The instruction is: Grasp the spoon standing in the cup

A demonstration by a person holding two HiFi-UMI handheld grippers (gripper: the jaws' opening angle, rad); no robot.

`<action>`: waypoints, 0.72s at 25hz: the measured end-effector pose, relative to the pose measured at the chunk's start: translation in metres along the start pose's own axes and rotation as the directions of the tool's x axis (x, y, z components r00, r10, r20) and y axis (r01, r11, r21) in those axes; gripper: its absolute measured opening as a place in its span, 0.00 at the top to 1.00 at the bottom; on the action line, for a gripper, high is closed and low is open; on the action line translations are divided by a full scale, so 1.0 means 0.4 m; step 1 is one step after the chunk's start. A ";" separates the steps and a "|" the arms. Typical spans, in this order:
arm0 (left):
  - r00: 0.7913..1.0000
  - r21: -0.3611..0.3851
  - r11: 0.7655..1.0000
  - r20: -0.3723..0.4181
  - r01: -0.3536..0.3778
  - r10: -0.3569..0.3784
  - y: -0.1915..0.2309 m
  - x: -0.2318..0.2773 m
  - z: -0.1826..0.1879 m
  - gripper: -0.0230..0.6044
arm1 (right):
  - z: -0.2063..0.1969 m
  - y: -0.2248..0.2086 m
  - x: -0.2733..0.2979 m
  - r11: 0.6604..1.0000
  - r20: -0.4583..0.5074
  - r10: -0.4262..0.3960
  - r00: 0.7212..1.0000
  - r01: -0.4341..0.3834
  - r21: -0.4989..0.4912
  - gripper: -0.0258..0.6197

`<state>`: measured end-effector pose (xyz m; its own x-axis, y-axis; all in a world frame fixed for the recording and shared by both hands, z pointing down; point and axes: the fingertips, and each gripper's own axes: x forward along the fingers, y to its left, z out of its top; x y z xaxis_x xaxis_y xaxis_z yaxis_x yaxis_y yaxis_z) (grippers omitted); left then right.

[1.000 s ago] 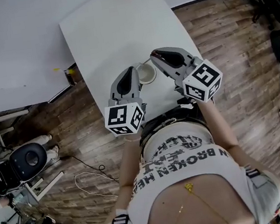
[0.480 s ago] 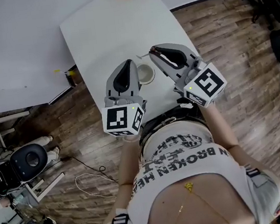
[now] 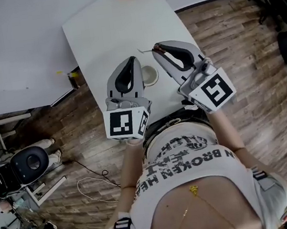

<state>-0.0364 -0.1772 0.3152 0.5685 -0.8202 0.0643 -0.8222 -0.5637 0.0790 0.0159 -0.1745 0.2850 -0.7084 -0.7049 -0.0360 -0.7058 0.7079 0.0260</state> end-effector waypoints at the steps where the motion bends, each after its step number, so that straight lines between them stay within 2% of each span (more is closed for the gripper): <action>1: 1.000 0.007 1.000 0.001 0.000 0.000 -0.004 -0.001 0.002 0.96 | 0.003 0.000 -0.002 1.000 0.005 -0.002 1.000 0.002 -0.003 0.90; 18: 1.000 0.039 0.999 0.000 0.004 -0.004 -0.009 0.015 0.014 0.96 | 0.021 -0.008 0.006 1.000 0.031 -0.008 0.999 0.008 0.015 0.90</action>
<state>-0.0300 -0.1808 0.3098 0.5720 -0.8177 0.0643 -0.8202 -0.5706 0.0403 0.0165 -0.1782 0.2766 -0.7018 -0.7092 -0.0673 -0.7112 0.7029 0.0104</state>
